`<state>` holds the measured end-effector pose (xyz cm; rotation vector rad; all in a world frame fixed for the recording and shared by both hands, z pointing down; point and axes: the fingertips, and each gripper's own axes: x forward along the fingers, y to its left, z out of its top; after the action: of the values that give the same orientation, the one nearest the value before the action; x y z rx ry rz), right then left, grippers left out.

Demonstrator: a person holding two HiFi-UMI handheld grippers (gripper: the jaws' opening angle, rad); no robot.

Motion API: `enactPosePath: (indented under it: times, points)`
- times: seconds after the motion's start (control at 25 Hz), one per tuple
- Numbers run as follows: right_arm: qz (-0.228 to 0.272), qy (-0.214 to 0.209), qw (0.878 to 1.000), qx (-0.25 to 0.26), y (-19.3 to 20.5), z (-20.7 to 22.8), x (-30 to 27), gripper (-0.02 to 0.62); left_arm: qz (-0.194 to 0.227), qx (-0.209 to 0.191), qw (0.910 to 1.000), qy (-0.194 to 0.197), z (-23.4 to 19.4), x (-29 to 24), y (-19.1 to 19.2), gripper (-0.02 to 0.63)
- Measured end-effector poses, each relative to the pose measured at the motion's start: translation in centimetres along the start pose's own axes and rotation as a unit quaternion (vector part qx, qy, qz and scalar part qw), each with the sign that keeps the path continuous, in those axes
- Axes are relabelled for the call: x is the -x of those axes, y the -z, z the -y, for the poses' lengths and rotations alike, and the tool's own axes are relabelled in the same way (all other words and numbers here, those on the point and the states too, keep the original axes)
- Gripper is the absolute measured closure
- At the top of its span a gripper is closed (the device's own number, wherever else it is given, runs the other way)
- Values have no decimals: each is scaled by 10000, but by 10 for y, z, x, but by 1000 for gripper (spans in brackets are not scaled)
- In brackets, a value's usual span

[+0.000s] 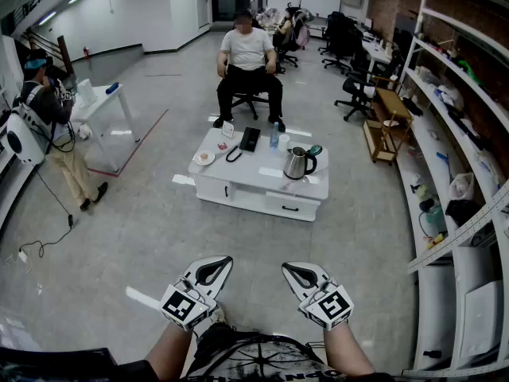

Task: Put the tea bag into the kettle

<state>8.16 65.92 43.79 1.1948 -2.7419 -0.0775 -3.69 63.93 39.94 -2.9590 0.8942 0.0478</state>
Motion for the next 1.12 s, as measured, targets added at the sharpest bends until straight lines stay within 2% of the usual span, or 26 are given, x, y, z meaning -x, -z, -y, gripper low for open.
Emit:
enactPosePath:
  times: [1.12]
  points:
    - [272, -51, 9992, -291, -6, 5, -6, 586, -44, -78, 10000, -17, -5, 0, 3, 600]
